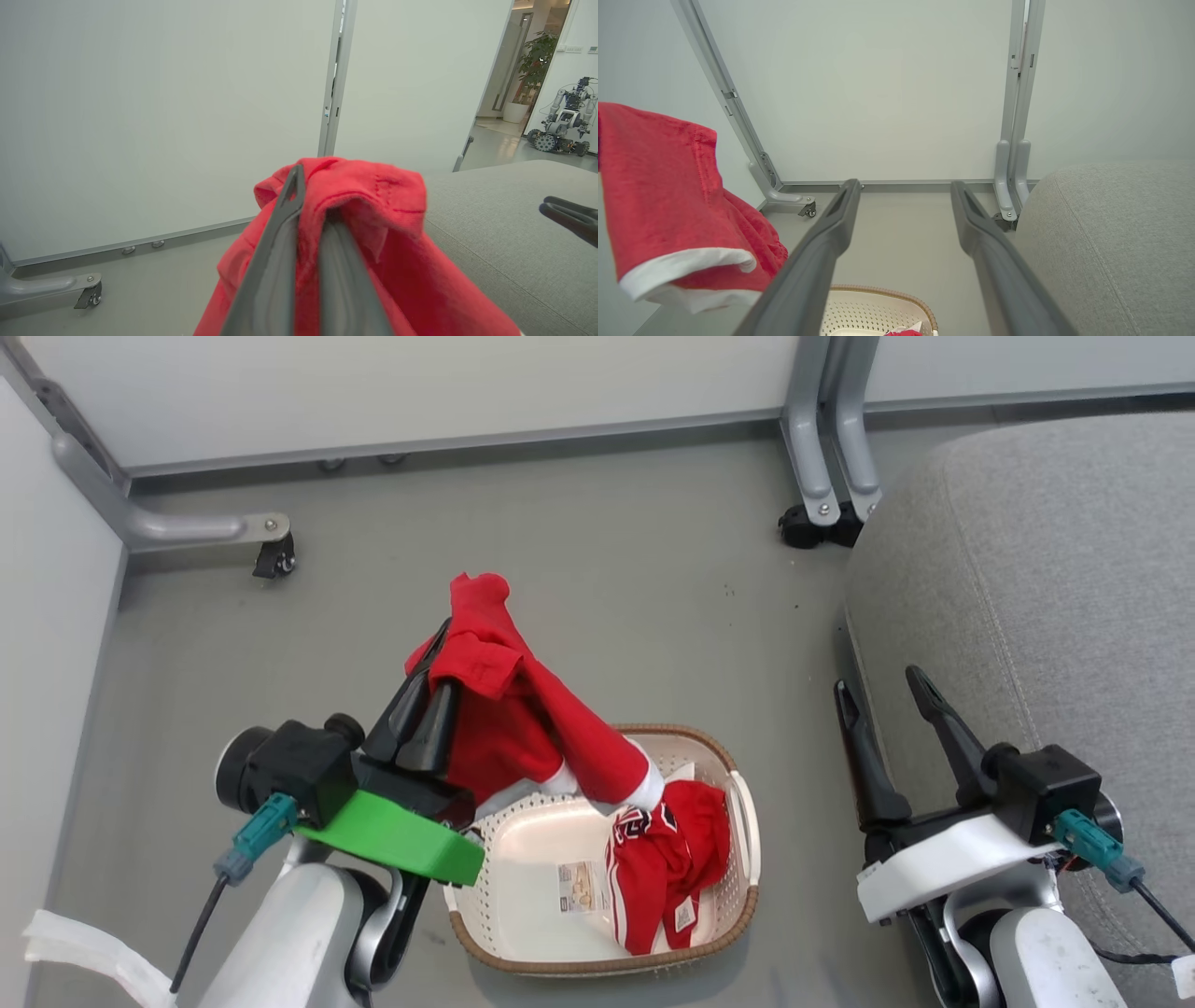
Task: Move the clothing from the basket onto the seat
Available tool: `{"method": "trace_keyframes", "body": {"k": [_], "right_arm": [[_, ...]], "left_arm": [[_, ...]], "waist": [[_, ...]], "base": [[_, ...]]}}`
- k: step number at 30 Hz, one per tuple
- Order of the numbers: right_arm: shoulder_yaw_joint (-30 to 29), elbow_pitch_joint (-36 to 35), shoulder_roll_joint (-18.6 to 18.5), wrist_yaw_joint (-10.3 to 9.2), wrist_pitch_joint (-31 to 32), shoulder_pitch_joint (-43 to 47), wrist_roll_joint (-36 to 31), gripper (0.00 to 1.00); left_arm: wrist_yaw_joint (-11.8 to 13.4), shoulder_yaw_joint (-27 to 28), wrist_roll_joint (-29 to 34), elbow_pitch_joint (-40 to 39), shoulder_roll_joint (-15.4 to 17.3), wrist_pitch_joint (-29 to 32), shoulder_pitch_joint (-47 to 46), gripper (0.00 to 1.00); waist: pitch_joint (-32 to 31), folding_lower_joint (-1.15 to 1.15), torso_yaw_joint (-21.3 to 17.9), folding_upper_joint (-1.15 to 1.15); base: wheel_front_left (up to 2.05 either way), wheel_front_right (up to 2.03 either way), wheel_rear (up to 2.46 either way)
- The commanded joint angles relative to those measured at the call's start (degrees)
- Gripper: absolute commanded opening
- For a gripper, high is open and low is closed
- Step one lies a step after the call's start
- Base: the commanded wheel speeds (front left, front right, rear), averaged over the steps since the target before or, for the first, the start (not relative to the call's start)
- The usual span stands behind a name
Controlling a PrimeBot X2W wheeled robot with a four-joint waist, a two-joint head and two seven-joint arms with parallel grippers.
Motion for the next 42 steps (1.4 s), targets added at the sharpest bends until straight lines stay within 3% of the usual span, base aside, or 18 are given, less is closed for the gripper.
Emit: {"method": "trace_keyframes", "body": {"k": [1, 12, 36, 42], "right_arm": [[0.14, 0.10, -0.11, 0.00, 0.27, 1.12, 0.28, 1.00], [1.10, 0.03, -0.11, 0.00, 1.72, 4.91, 1.46, 1.00], [1.56, -1.56, -0.11, 0.00, 3.59, 6.01, 2.50, 1.00], [4.45, -3.82, -0.09, 0.00, 4.27, 2.82, 3.96, 1.00]], "left_arm": [[0.35, -0.17, -0.39, -0.65, 0.44, 0.29, 1.32, 0.00], [1.85, -1.79, -1.32, -3.54, 0.84, 2.74, 6.17, 0.00], [3.52, -2.02, -1.57, -7.15, 1.57, 2.50, 7.60, 0.00], [3.66, -2.00, -1.72, -7.46, 1.65, 2.36, 6.98, 0.00]], "waist": [[-2.32, 0.01, -0.38, 0.00], [-7.04, 0.01, -0.93, 0.00], [-8.21, 0.01, -0.32, 0.00], [-8.15, 0.01, -0.07, 0.00]], "base": [[0.00, 0.00, 0.00], [0.00, 0.00, 0.00], [0.00, 0.00, 0.00], [0.00, 0.00, 0.00]]}}
